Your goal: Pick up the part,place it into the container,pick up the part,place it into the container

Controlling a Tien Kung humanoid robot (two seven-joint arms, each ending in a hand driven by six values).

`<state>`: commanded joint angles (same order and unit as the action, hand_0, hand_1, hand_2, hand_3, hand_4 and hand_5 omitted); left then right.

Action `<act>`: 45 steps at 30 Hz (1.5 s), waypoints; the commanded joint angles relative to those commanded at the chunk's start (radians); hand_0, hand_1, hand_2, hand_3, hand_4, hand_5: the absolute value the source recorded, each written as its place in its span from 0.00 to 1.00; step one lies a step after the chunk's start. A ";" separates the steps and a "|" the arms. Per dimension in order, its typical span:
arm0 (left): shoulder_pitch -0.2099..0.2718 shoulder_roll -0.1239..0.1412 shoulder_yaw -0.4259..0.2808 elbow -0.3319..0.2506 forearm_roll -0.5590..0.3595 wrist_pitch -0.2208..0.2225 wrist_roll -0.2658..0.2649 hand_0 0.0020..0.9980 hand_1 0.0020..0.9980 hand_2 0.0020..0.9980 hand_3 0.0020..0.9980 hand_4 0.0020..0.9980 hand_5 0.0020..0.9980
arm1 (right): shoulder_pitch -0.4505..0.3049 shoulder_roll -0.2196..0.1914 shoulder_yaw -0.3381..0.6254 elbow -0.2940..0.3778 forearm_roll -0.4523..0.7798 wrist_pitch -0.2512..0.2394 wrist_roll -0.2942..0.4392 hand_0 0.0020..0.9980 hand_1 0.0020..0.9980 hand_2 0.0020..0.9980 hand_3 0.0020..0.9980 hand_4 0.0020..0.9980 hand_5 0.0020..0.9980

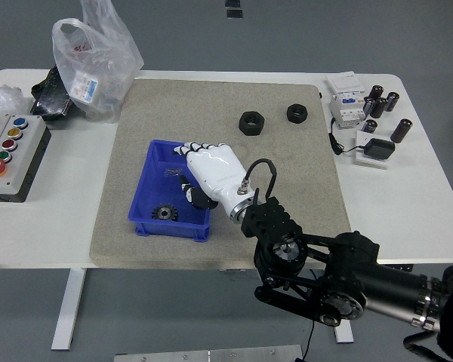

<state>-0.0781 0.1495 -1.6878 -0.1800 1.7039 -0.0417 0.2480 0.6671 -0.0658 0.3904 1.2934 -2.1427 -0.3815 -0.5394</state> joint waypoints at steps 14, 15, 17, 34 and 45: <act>0.019 -0.007 -0.046 0.000 0.028 0.008 -0.004 0.61 0.60 0.60 0.62 0.48 0.50 | -0.275 -0.115 0.480 0.076 0.400 -0.238 0.350 0.32 0.60 0.74 0.74 0.55 0.24; 0.018 -0.008 -0.047 0.000 0.029 0.008 -0.005 0.61 0.60 0.60 0.62 0.48 0.50 | -0.297 -0.112 0.513 0.075 0.442 -0.239 0.388 0.32 0.60 0.74 0.74 0.55 0.24; 0.017 -0.009 -0.048 0.000 0.029 0.008 -0.007 0.61 0.60 0.60 0.62 0.48 0.50 | -0.337 -0.108 0.572 0.077 0.517 -0.236 0.455 0.32 0.60 0.74 0.74 0.55 0.24; 0.025 -0.005 -0.069 0.000 0.061 0.007 -0.014 0.61 0.60 0.60 0.62 0.48 0.50 | -0.539 -0.104 0.835 0.101 0.898 -0.190 0.791 0.57 0.65 0.71 0.71 0.59 0.24; 0.036 0.003 -0.069 0.000 0.070 0.003 -0.011 0.61 0.61 0.60 0.62 0.48 0.49 | -0.556 -0.101 0.864 0.120 0.916 -0.188 0.820 0.60 0.66 0.71 0.70 0.60 0.25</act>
<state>-0.0425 0.1522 -1.7564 -0.1800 1.7737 -0.0382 0.2367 0.1108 -0.1670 1.2545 1.4137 -1.2267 -0.5694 0.2805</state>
